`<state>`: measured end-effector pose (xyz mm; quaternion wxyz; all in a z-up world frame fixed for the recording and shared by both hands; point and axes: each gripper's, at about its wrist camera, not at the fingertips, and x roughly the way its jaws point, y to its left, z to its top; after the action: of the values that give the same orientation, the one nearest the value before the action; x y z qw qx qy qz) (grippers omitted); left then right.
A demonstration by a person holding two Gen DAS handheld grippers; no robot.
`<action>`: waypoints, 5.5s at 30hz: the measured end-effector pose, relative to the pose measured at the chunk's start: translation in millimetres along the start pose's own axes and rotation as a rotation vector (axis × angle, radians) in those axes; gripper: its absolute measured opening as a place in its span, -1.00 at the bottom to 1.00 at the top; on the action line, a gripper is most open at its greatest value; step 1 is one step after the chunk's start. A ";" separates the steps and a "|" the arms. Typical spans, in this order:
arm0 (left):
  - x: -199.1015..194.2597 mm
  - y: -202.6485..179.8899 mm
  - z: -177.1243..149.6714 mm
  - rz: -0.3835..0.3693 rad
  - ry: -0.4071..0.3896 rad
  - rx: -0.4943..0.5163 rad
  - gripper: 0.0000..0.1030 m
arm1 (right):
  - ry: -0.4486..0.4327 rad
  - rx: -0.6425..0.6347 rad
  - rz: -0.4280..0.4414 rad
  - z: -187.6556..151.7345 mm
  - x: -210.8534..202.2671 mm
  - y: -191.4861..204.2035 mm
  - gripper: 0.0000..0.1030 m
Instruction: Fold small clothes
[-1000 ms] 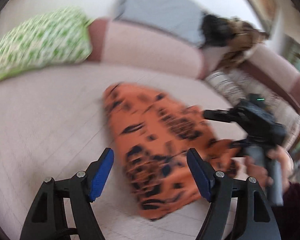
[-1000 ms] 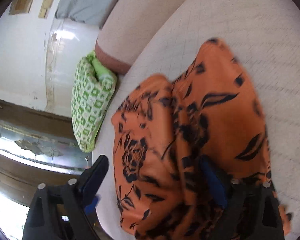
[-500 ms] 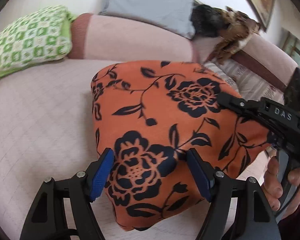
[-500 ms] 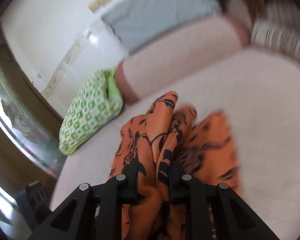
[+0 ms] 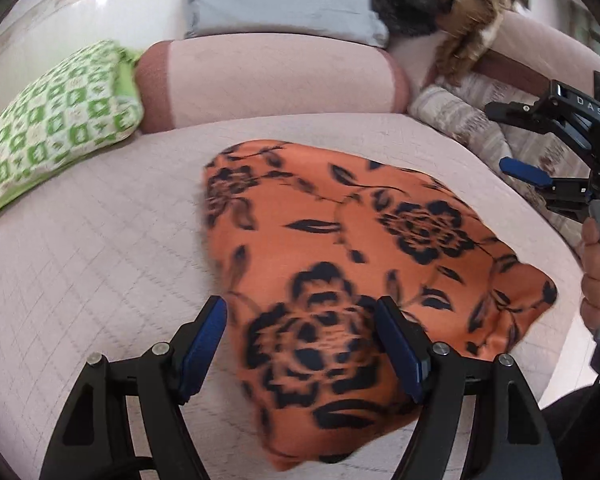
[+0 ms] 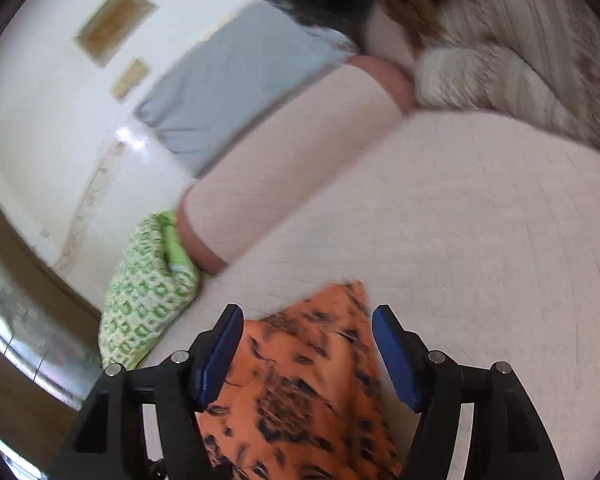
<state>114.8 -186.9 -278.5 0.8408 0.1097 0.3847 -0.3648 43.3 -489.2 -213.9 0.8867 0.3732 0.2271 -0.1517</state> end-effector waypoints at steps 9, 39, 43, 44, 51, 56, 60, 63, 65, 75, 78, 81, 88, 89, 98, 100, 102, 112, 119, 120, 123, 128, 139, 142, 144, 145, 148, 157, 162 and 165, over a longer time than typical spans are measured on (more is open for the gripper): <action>6.3 21.8 -5.7 0.025 0.040 -0.033 0.58 | 0.428 0.022 -0.172 -8.9 137.2 -1.9 0.30; 8.0 20.0 -16.8 0.105 0.036 -0.096 0.61 | 0.500 -0.001 -0.068 -84.7 34.4 -33.1 -0.57; 6.5 19.1 -20.0 0.114 0.031 -0.104 0.62 | 0.501 -0.006 -0.058 -85.3 36.0 -34.3 -0.57; 6.2 18.7 -20.7 0.116 0.031 -0.108 0.62 | 0.498 -0.025 -0.063 -86.0 36.5 -32.3 -0.57; 4.1 19.3 -27.4 0.128 0.039 -0.159 0.74 | 0.481 -0.031 -0.053 -89.0 32.8 -33.8 -0.56; -2.4 18.0 -32.6 0.135 0.050 -0.167 0.76 | 0.450 -0.016 -0.041 -90.3 21.4 -33.3 -0.55; -9.8 15.3 -34.9 0.145 0.051 -0.169 0.76 | 0.408 0.017 -0.002 -88.5 3.0 -31.4 -0.52; -15.1 13.2 -35.8 0.151 0.048 -0.172 0.76 | 0.382 -0.005 -0.003 -91.1 -6.1 -24.5 -0.51; -18.4 11.8 -36.7 0.157 0.043 -0.167 0.76 | 0.359 -0.022 0.010 -91.4 -12.3 -18.8 -0.51; -17.1 14.1 -39.3 0.168 0.064 -0.168 0.76 | 0.472 -0.022 -0.049 -107.2 9.6 -23.1 -0.51; -17.0 16.0 -38.3 0.162 0.065 -0.171 0.76 | 0.460 -0.049 -0.055 -103.3 6.0 -17.9 -0.51; -17.9 15.8 -36.5 0.166 0.060 -0.161 0.76 | 0.443 -0.020 -0.039 -98.6 3.3 -18.7 -0.51; -22.8 23.6 -28.1 0.198 0.033 -0.156 0.76 | 0.364 -0.024 0.016 -83.7 1.1 -3.2 -0.51; -22.8 27.3 -26.7 0.199 0.033 -0.164 0.76 | 0.365 -0.028 0.020 -84.2 3.0 -0.4 -0.51; -17.8 53.3 -16.1 0.209 0.037 -0.203 0.76 | 0.372 -0.080 0.034 -81.7 37.2 32.3 -0.51; -13.2 58.7 -13.4 0.219 0.042 -0.206 0.76 | 0.374 -0.088 0.036 -81.5 45.8 36.9 -0.51; -8.7 63.9 -10.2 0.225 0.045 -0.216 0.76 | 0.373 -0.095 0.037 -79.2 56.2 42.6 -0.51; 1.6 77.1 -2.7 0.250 0.061 -0.221 0.76 | 0.393 -0.111 0.096 -65.2 117.1 75.2 -0.51; 2.2 75.8 -3.6 0.280 0.070 -0.193 0.76 | 0.479 -0.131 0.066 -72.5 179.0 90.5 -0.49; 3.0 76.2 -4.1 0.285 0.072 -0.189 0.76 | 0.496 -0.145 0.045 -74.8 184.8 90.8 -0.48; 5.4 78.8 -4.4 0.291 0.082 -0.189 0.76 | 0.500 -0.152 0.028 -77.6 191.5 91.3 -0.48; 4.4 81.2 -2.0 0.282 0.075 -0.209 0.76 | 0.494 -0.150 0.053 -69.6 178.2 91.9 -0.48; 6.5 61.7 3.3 0.263 0.072 -0.178 0.76 | 0.400 -0.167 0.057 -48.0 123.9 72.6 -0.48; 9.9 57.2 4.7 0.280 0.071 -0.178 0.76 | 0.442 -0.143 0.018 -50.4 127.8 55.4 -0.48; 12.1 55.9 6.1 0.286 0.069 -0.178 0.76 | 0.492 -0.154 -0.009 -55.0 136.4 46.6 -0.48; 13.2 55.8 6.9 0.290 0.068 -0.180 0.76 | 0.499 -0.158 -0.005 -56.0 137.5 44.1 -0.48; 16.3 58.6 9.5 0.295 0.068 -0.190 0.76 | 0.491 -0.179 0.013 -51.6 133.1 46.4 -0.48; 20.8 63.6 15.8 0.296 0.064 -0.205 0.76 | 0.395 -0.132 0.048 -26.3 93.6 20.3 0.32; 19.2 64.2 17.7 0.287 0.053 -0.221 0.76 | 0.344 -0.087 0.069 -11.2 69.3 2.0 0.49; 18.3 63.2 19.2 0.279 0.046 -0.227 0.76 | 0.348 -0.040 0.064 -8.2 58.7 -13.7 0.49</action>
<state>177.8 -160.6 -284.9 0.8813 0.0745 0.4235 -0.1961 84.8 -498.3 -257.4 0.8455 0.3833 0.3680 -0.0518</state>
